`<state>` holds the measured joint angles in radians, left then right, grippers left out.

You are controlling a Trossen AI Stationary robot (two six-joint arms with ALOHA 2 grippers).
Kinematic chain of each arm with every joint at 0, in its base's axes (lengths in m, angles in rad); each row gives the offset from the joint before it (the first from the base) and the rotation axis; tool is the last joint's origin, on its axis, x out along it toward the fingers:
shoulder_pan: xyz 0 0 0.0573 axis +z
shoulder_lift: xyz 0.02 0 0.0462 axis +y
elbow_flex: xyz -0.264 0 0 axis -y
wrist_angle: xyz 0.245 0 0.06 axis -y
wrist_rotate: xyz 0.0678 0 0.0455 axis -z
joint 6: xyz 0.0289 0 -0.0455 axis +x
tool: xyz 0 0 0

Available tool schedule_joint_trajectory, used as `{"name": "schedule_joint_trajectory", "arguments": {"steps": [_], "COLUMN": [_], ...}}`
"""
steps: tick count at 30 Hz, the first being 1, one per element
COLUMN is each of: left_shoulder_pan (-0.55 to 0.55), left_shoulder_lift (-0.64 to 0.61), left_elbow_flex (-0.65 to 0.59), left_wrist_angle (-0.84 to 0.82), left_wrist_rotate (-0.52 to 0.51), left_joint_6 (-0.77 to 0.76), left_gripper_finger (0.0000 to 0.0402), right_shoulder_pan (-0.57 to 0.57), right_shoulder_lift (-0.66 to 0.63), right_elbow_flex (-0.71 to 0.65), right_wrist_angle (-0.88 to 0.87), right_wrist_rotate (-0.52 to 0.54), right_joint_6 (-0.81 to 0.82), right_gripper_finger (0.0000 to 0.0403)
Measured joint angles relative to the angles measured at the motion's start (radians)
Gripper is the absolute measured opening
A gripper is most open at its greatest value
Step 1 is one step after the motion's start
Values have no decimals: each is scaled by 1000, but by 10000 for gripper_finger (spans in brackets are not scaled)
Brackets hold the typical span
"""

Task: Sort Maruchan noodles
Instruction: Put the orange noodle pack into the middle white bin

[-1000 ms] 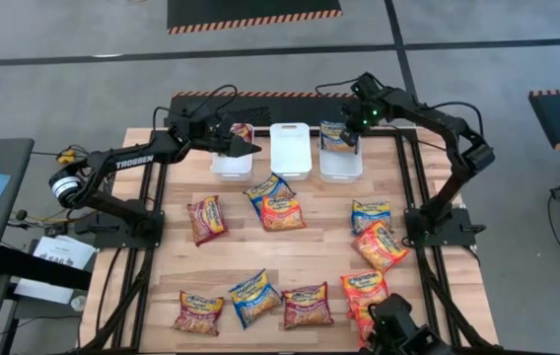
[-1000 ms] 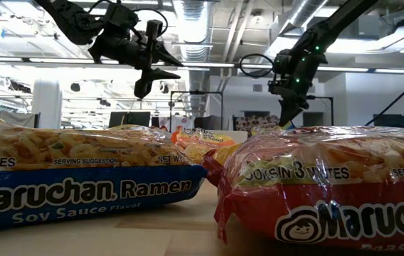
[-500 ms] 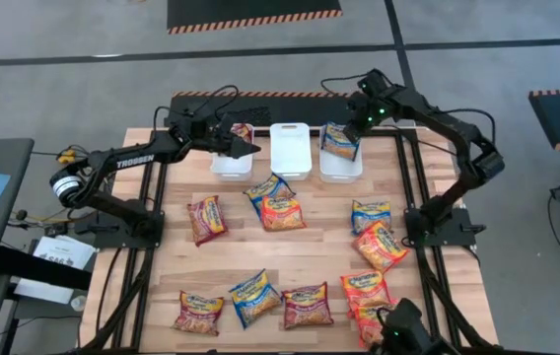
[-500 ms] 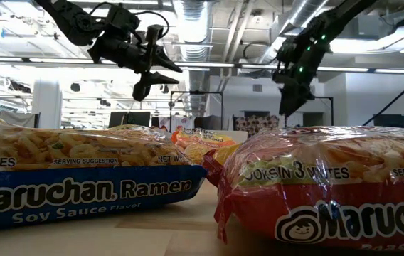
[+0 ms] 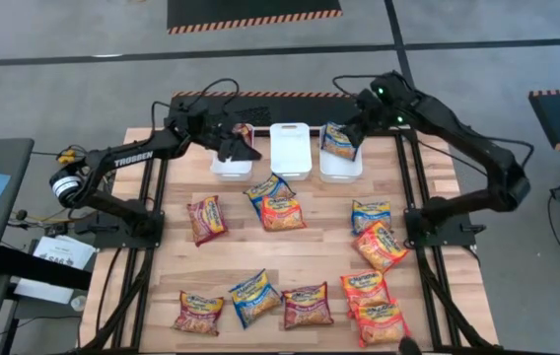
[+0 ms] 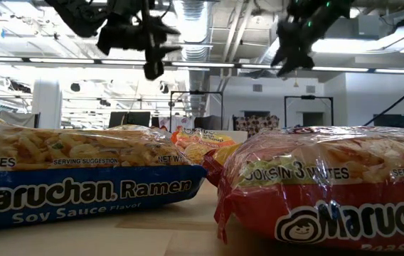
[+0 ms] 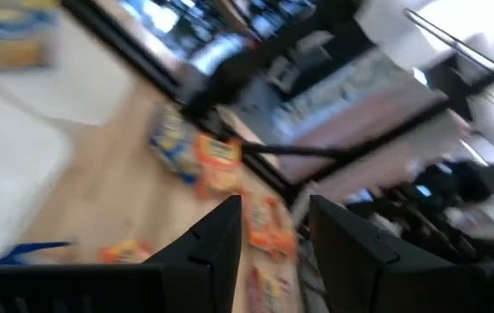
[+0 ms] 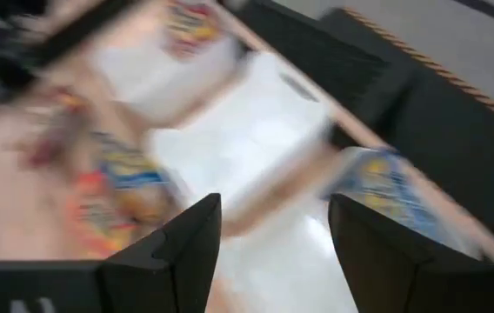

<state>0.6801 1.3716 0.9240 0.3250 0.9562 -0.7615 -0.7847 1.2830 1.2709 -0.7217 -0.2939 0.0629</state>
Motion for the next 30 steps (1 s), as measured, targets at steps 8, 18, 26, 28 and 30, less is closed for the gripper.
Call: {"name": "schedule_joint_trajectory", "arguments": {"steps": [8, 18, 26, 28, 30], "left_shoulder_pan": [-137, -275, -349, -362, -373], "left_shoulder_lift": [0, 0, 0, 0, 0], "left_elbow_flex": [19, 19, 19, 19, 19], "left_wrist_angle": [-29, -65, -88, -96, -97], "left_wrist_rotate": [57, 71, 57, 41, 28], "left_joint_6": [29, 85, 127, 130, 130], "left_gripper_finger": [121, 121, 121, 121, 121], "right_shoulder_pan": [214, 561, 908, 983, 1052], "right_shoulder_lift": [-92, -87, -22, 2, 33], "right_elbow_flex": [0, 0, 0, 0, 0], "right_wrist_angle": [-25, -332, -481, -511, -535], "right_wrist_rotate": [-25, -24, -23, -22, -22], "right_joint_6": [241, 544, 817, 859, 893], "right_gripper_finger": [239, 239, 239, 239, 239]}}
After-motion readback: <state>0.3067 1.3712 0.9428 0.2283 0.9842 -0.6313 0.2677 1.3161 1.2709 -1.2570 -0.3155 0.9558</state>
